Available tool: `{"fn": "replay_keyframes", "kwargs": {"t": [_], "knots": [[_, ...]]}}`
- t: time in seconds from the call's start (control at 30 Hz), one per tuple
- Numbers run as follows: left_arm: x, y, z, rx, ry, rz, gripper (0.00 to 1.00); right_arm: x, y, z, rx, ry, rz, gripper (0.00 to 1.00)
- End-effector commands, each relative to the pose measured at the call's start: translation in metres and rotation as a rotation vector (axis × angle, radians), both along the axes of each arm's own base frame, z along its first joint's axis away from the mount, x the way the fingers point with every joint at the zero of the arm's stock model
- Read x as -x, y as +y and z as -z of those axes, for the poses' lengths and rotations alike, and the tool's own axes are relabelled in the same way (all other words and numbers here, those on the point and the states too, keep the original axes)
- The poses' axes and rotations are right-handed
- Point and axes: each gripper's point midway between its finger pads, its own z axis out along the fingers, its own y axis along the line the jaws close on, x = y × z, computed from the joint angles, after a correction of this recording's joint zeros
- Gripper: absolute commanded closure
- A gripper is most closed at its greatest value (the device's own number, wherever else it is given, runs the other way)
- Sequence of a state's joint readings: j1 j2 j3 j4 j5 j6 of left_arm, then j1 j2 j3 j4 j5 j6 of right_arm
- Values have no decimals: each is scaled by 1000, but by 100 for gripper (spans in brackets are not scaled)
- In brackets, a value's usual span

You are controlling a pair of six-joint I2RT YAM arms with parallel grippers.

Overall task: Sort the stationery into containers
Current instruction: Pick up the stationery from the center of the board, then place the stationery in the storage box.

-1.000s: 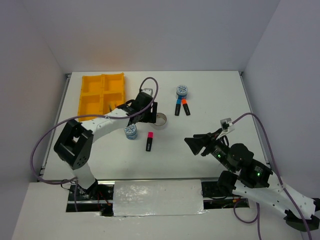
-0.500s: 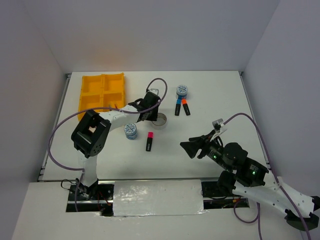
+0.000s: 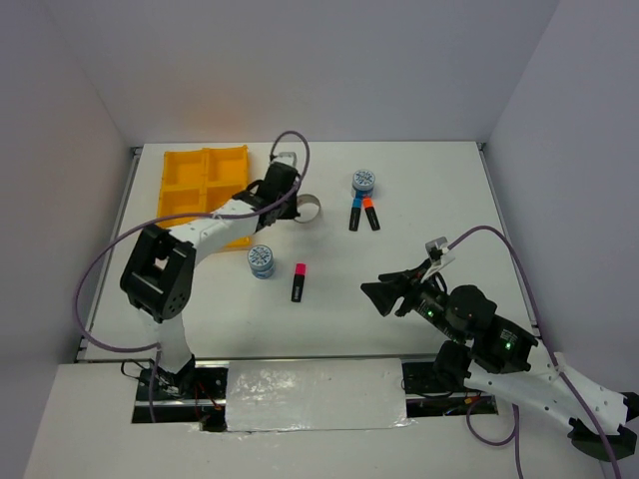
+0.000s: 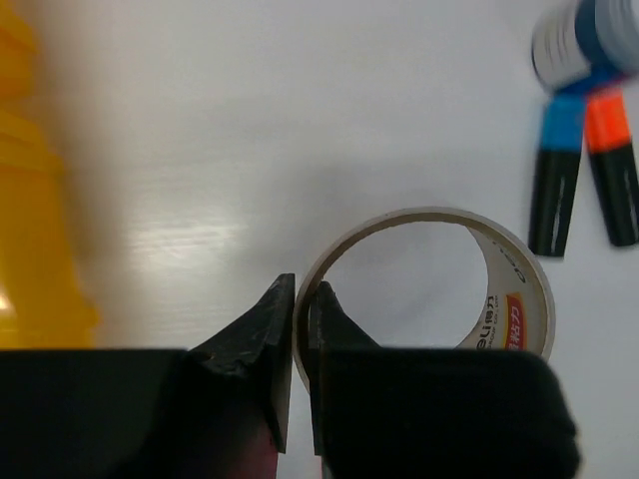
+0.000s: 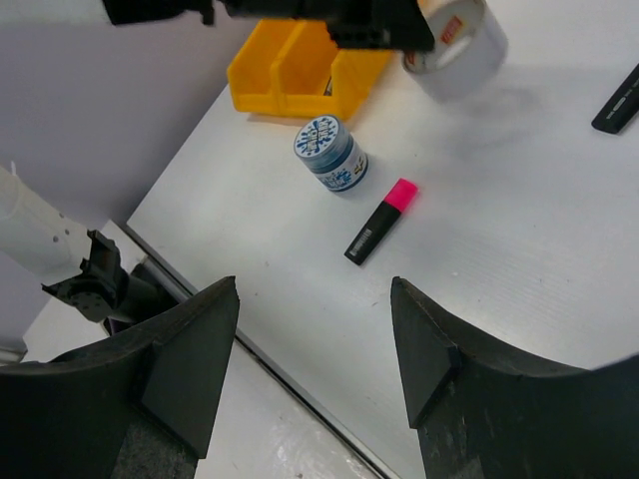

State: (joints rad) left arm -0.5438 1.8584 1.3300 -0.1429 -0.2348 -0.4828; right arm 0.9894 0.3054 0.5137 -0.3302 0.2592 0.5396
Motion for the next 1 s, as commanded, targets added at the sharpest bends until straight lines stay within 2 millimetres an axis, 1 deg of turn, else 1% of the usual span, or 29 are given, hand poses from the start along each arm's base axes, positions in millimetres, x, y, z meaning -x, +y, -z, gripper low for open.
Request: {"fn": "replay_keyframes", "kwargs": {"t": [0.0, 0.03, 0.07, 0.1, 0.13, 0.17, 0.2, 0.23, 0.27, 0.3, 0.33, 0.37, 0.4, 0.43, 0.47, 0.5, 0.57, 0.6, 0.7, 0.73, 0.77, 0.8, 0.9, 0.93, 0.97], "knots": [[-35, 58, -92, 39, -182, -263, 100, -4, -1, -7, -4, -27, 18, 30], [-43, 93, -98, 18, -177, -368, 100, -5, -1, -5, -2, -26, 18, 31], [-52, 114, -116, 25, -199, -445, 100, -5, 1, -5, -3, -26, 12, 30], [-51, 136, -117, 5, -176, -499, 100, -5, 2, -3, 0, -23, 10, 30], [-57, 173, -122, 3, -181, -591, 100, -6, 4, -2, 5, -22, 7, 30], [-62, 192, -132, 14, -202, -646, 100, -6, 6, -2, 0, -23, 2, 30], [-65, 212, -135, 12, -210, -696, 100, -6, 8, -2, -1, -22, -5, 30], [-68, 244, -136, 8, -215, -762, 100, -6, 11, 2, 8, -14, -13, 30], [-73, 259, -140, 0, -228, -777, 100, -6, 13, 0, 0, -18, -19, 30], [-77, 268, -142, 3, -238, -775, 100, -5, 16, 0, -1, -17, -32, 30], [-87, 290, -140, 4, -263, -795, 100, -5, 18, 1, 6, -13, -42, 31], [-93, 294, -141, -5, -272, -761, 100, -5, 21, 0, 2, -18, -50, 30], [-104, 311, -133, 23, -272, -739, 99, -5, 22, 3, 13, -13, -55, 30], [-109, 318, -132, 8, -275, -724, 97, -5, 23, 3, 15, -17, -58, 30], [-112, 325, -127, -5, -271, -727, 96, -6, 24, 5, 26, -19, -61, 30], [-118, 336, -116, -33, -264, -730, 96, -7, 25, 7, 37, -19, -60, 30], [-124, 341, -106, -47, -258, -716, 95, -9, 25, 10, 56, -22, -59, 30], [-130, 345, -95, -46, -240, -703, 94, -9, 26, 11, 59, -23, -63, 30], [-141, 352, -74, -43, -205, -703, 89, -11, 30, 12, 74, -31, -69, 30], [-143, 352, -69, -45, -193, -698, 87, -12, 31, 12, 77, -32, -70, 30], [-145, 353, -58, -52, -173, -697, 87, -13, 33, 15, 92, -32, -72, 30], [-147, 353, -60, -55, -176, -693, 86, -14, 33, 17, 97, -32, -71, 30], [-150, 354, -58, -56, -173, -695, 76, -18, 37, 18, 104, -41, -74, 30], [-149, 357, -59, -62, -171, -705, 67, -18, 39, 18, 108, -41, -79, 30], [-148, 358, -60, -68, -170, -712, 62, -19, 41, 19, 119, -41, -83, 30]]}}
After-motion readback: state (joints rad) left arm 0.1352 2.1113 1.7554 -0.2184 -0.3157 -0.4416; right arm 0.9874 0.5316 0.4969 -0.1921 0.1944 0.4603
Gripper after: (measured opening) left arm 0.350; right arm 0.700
